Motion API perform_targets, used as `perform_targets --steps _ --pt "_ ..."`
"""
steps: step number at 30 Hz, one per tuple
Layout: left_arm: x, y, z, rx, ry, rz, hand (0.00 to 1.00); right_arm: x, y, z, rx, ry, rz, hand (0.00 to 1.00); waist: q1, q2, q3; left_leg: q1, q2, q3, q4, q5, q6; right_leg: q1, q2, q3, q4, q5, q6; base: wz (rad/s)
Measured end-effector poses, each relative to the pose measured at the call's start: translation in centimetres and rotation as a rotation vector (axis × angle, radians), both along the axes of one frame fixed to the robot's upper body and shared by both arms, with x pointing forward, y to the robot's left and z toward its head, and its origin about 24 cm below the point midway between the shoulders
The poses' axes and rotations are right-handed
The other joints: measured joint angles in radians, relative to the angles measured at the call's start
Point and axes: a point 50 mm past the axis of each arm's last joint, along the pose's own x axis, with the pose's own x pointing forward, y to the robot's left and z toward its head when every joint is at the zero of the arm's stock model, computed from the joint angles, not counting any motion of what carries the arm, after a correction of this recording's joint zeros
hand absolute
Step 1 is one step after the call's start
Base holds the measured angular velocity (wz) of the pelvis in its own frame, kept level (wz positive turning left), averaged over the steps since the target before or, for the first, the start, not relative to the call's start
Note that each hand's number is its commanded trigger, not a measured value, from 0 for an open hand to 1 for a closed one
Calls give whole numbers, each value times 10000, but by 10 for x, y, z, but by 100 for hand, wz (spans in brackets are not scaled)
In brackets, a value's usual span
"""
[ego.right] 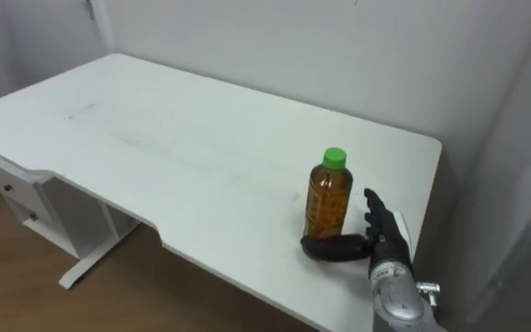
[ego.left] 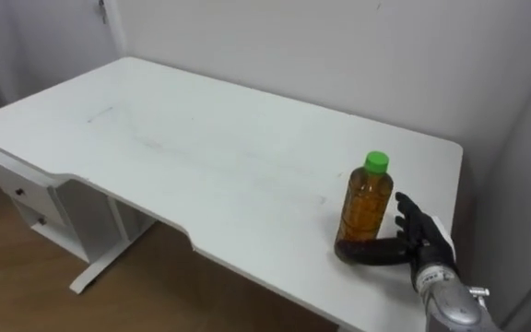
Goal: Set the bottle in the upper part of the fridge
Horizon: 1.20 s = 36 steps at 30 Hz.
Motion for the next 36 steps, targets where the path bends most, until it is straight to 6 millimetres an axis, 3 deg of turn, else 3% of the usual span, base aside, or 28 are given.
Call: perform_targets --steps 11,17,36 --pt "15 -1 1 -27 -548 33 0 10 -10 14 19 -287 -452 0 249 7 49 -378 79 35 26 118 0 -449 0 26 192 40 -66 -1" --pt "16 -1 1 -26 -677 24 0 13 -14 16 61 -246 -626 0 283 -122 156 -361 85 19 -13 162 -6 -473 -10 53 265 40 -66 0" --pt "16 -4 0 -123 -629 -117 0 18 -20 25 326 -462 -789 0 533 -105 151 -696 86 -14 31 274 5 -821 2 73 305 95 -157 -1"
